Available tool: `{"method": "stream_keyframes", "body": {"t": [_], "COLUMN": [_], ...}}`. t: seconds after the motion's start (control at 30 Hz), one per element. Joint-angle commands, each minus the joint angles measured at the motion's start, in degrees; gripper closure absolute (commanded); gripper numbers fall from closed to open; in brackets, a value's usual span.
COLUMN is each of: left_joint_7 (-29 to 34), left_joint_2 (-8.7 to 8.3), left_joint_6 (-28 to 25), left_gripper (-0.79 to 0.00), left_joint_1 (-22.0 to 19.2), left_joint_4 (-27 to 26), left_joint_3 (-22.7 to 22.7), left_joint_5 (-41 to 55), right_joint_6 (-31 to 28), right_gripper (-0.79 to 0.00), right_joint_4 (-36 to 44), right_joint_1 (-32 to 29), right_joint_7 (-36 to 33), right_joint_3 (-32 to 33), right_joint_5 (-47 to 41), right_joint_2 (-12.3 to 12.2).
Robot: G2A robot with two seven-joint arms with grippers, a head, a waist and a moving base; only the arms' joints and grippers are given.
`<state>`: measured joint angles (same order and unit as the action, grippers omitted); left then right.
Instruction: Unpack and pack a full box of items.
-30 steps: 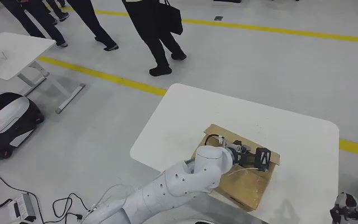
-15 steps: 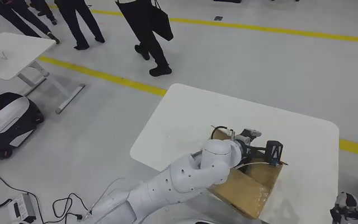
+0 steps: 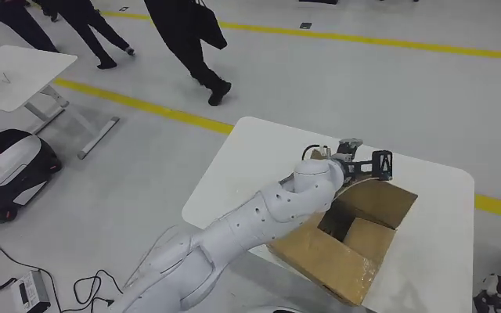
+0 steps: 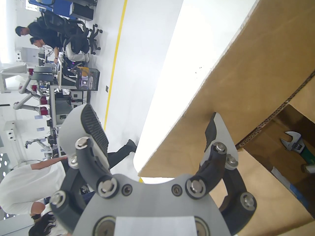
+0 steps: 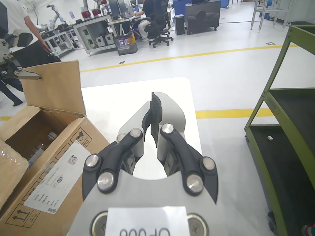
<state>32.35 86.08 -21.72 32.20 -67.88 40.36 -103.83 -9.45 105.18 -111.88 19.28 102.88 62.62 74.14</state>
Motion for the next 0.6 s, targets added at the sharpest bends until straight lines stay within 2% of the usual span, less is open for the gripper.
{"method": "stream_keyframes", "body": {"t": [0.0,0.3,0.43,0.57], "left_joint_7": [-0.86,-3.6,-4.44,-4.74], "left_joint_2": [0.9,4.42,5.3,5.5], "left_joint_6": [0.77,1.95,2.56,2.67], "left_gripper": [-0.785,-0.785,-0.785,-0.785], "left_joint_1": [-1.29,-4.59,-5.18,-5.11], "left_joint_4": [4.22,15.47,17.23,16.34], "left_joint_3": [-0.71,-3.99,-4.12,-3.46], "left_joint_5": [1.13,3.57,4.12,4.05], "right_joint_6": [0.0,0.13,0.08,0.06], "right_gripper": [0.0,0.0,0.0,0.0], "right_joint_4": [0.0,0.13,0.17,0.15], "right_joint_1": [0.03,0.22,0.26,0.37], "right_joint_7": [-0.08,-0.39,-0.62,-0.77], "right_joint_3": [0.1,0.0,-0.03,-0.25], "right_joint_5": [-0.1,-0.16,-0.01,0.25], "right_joint_2": [0.03,0.19,0.24,0.3]}}
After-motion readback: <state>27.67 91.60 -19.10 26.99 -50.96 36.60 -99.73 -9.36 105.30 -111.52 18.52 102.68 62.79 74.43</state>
